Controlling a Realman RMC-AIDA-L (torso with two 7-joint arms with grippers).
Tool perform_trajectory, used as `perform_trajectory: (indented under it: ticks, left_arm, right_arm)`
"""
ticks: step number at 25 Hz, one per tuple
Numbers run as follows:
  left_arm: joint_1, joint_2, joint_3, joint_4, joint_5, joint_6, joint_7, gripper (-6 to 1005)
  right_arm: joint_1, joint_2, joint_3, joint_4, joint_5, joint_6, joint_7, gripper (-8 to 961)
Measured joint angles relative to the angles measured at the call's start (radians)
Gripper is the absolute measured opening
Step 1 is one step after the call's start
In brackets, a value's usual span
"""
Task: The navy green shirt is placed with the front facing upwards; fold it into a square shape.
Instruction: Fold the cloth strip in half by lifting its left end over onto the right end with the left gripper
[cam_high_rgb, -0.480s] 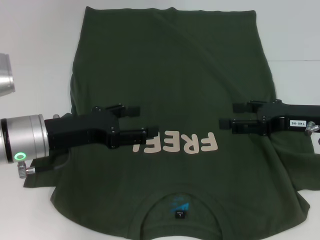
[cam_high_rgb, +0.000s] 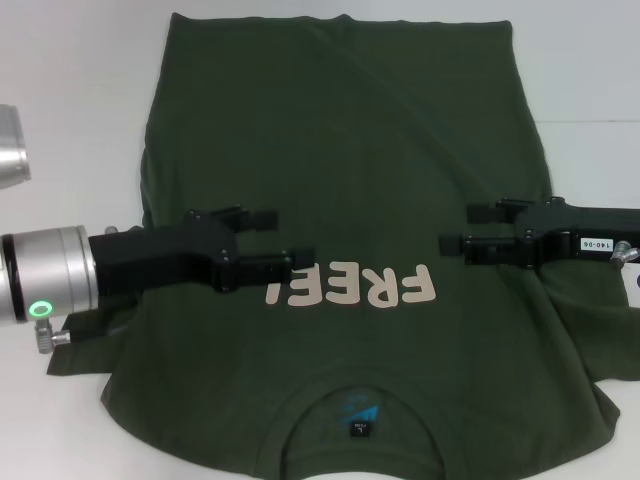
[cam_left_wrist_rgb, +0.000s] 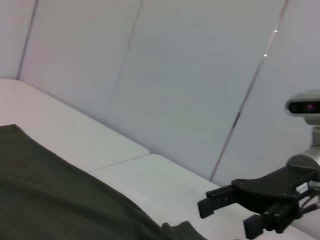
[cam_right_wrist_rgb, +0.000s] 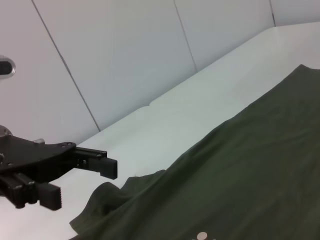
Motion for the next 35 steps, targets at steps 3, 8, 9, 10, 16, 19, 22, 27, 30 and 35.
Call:
perform_trajectory:
  ticks: [3, 8, 9, 10, 16, 19, 22, 27, 30, 35]
  left_arm:
    - [0.005, 0.000, -0.022, -0.001, 0.003, -0.031, -0.018, 888]
    - [0.023, 0.003, -0.085, 0.003, 0.034, -0.072, -0.070, 888]
    - [0.029, 0.003, -0.102, 0.005, 0.039, -0.073, -0.073, 888]
    - [0.036, 0.003, -0.119, 0.008, 0.045, -0.073, -0.077, 888]
    - [0.080, 0.003, -0.221, 0.029, 0.102, -0.075, -0.090, 887]
    - [0.096, 0.004, -0.279, 0.039, 0.144, -0.077, -0.094, 887]
    - [0.109, 0.004, -0.331, 0.046, 0.190, -0.086, -0.105, 888]
    - [0.125, 0.006, -0.372, 0.073, 0.249, -0.104, -0.132, 888]
    - [0.129, 0.006, -0.377, 0.088, 0.284, -0.123, -0.146, 888]
    - [0.128, 0.005, -0.375, 0.090, 0.330, -0.171, -0.156, 887]
  right_arm:
    - [0.000, 0.000, 0.003, 0.006, 0.000, 0.004, 0.000, 894]
    - [0.001, 0.003, 0.006, 0.012, 0.002, 0.005, 0.002, 895]
    - [0.000, 0.005, 0.007, 0.013, 0.002, 0.007, 0.002, 895]
    - [0.000, 0.007, 0.008, 0.017, 0.002, 0.008, 0.002, 895]
    - [0.008, 0.010, 0.010, 0.062, 0.004, 0.043, 0.004, 894]
    - [0.012, 0.013, 0.010, 0.075, 0.009, 0.056, 0.004, 895]
    - [0.013, 0.017, 0.010, 0.078, 0.018, 0.057, 0.006, 895]
    - [0.017, 0.020, 0.010, 0.082, 0.020, 0.057, 0.010, 895]
    - [0.021, 0.022, 0.009, 0.089, 0.021, 0.057, 0.010, 894]
    - [0.021, 0.022, 0.010, 0.091, 0.022, 0.054, 0.010, 894]
